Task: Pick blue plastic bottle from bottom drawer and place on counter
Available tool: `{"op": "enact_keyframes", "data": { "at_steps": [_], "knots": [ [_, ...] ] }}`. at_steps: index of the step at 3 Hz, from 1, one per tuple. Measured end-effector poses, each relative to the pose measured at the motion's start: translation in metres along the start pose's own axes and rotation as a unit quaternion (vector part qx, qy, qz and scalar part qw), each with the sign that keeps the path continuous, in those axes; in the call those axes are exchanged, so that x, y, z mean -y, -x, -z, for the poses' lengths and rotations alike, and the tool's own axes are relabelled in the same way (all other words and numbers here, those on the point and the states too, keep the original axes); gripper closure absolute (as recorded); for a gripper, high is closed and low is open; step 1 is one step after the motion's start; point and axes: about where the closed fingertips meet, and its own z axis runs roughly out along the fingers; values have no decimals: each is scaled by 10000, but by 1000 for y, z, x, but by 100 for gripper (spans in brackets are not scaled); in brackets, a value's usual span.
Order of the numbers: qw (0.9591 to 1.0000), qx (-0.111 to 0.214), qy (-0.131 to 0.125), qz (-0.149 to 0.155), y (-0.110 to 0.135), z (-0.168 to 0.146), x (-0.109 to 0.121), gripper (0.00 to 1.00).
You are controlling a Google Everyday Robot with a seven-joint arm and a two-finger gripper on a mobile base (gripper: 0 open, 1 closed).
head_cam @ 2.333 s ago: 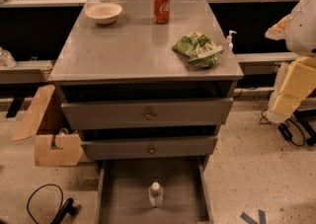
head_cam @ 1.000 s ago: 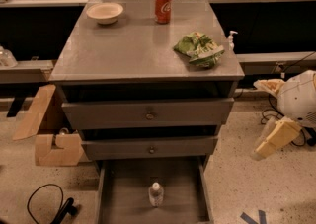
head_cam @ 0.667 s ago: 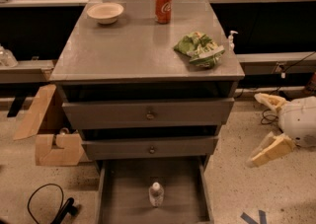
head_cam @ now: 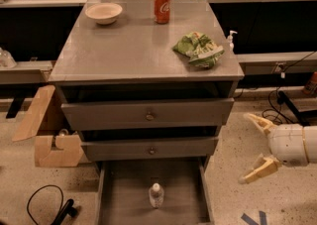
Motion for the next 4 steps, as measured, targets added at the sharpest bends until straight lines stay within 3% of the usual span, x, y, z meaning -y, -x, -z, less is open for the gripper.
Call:
{"op": "enact_keyframes", "data": {
  "at_steps": [1,2,3,4],
  "knots": [
    [10000,0,0,0,0,0,0,0],
    [9991,392,154,-15,-13,-30,-7,0],
    [9937,1088,275,-44,-40,-90,-19,0],
    [9859,1619,410,-62,-96,-179,-31,0]
  ]
}}
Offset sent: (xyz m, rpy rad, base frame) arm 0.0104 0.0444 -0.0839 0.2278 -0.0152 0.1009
